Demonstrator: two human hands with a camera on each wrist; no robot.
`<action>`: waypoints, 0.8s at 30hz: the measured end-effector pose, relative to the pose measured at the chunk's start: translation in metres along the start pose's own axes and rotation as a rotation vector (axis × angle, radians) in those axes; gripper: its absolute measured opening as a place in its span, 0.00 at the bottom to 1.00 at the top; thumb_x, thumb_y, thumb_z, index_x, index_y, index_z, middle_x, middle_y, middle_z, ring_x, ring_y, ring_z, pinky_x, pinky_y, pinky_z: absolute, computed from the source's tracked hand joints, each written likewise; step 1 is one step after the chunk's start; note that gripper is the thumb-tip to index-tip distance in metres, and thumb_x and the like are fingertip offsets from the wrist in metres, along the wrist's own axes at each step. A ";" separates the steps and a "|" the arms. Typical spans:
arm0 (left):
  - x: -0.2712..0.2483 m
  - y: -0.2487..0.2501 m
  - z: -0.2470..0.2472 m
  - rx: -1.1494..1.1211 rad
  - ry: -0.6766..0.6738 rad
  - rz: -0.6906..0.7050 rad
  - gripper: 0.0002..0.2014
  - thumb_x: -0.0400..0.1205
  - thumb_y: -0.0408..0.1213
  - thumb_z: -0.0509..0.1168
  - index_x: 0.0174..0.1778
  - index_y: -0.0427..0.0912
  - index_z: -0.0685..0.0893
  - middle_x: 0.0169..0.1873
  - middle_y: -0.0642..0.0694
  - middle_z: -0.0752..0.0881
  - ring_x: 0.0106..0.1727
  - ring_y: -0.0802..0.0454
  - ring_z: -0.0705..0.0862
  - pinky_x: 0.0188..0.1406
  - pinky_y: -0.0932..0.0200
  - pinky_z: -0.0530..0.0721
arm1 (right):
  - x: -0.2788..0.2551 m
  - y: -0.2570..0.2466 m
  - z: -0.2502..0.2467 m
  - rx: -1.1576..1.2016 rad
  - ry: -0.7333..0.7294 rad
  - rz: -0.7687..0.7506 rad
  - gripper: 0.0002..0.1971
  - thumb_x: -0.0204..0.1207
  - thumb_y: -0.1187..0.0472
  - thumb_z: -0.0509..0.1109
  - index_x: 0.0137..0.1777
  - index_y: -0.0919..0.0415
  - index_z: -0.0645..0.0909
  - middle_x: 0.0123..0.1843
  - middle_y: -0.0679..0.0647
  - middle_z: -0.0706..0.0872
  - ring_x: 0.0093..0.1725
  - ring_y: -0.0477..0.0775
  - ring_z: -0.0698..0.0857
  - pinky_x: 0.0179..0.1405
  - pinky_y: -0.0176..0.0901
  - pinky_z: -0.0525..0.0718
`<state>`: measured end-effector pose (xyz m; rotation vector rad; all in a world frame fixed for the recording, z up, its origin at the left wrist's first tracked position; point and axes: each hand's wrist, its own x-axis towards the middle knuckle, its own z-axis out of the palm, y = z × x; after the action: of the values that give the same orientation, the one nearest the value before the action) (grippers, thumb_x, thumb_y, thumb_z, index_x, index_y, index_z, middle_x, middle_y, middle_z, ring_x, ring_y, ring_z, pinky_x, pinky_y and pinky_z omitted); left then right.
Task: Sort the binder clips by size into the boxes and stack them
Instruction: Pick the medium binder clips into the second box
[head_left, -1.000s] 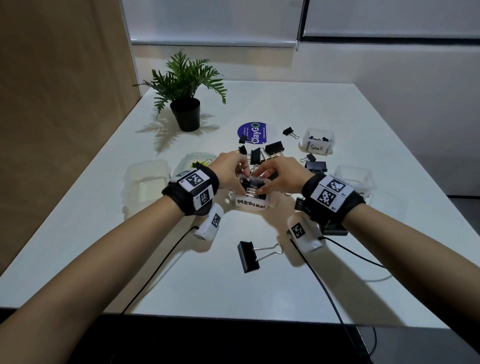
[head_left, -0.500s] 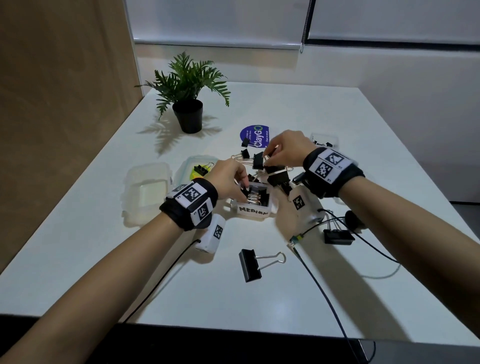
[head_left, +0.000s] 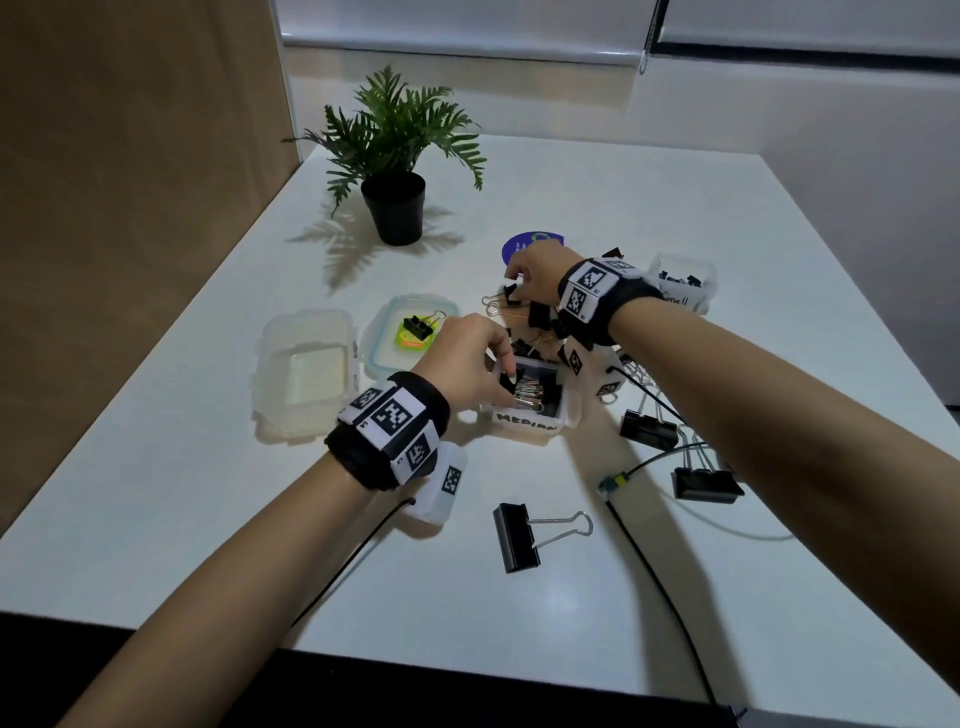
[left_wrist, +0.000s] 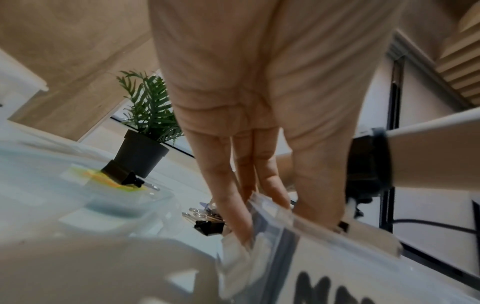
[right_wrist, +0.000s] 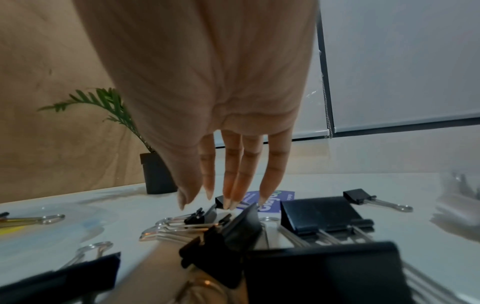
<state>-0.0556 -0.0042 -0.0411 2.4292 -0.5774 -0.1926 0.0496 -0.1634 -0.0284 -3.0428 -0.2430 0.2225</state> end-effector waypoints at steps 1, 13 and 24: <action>-0.001 -0.001 0.001 0.004 0.008 0.010 0.12 0.59 0.31 0.81 0.34 0.42 0.88 0.40 0.46 0.87 0.41 0.50 0.84 0.39 0.57 0.82 | 0.003 0.000 0.002 -0.003 -0.009 0.011 0.18 0.78 0.60 0.70 0.66 0.64 0.82 0.63 0.61 0.86 0.63 0.63 0.83 0.62 0.53 0.82; -0.009 0.001 0.003 0.038 0.048 0.075 0.12 0.61 0.30 0.80 0.33 0.43 0.85 0.41 0.47 0.86 0.44 0.52 0.83 0.44 0.52 0.84 | 0.006 0.012 0.009 0.098 0.074 0.066 0.17 0.66 0.60 0.80 0.54 0.58 0.82 0.58 0.59 0.84 0.55 0.59 0.84 0.49 0.47 0.84; -0.007 0.003 0.001 0.036 0.030 0.034 0.10 0.61 0.30 0.79 0.33 0.44 0.87 0.41 0.45 0.88 0.44 0.46 0.84 0.46 0.46 0.83 | -0.017 0.014 -0.006 0.177 0.275 0.024 0.08 0.66 0.62 0.81 0.38 0.55 0.83 0.46 0.52 0.87 0.50 0.58 0.86 0.44 0.45 0.83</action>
<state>-0.0636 -0.0036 -0.0401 2.4513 -0.6130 -0.1325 0.0364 -0.1803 -0.0216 -2.8567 -0.1575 -0.1651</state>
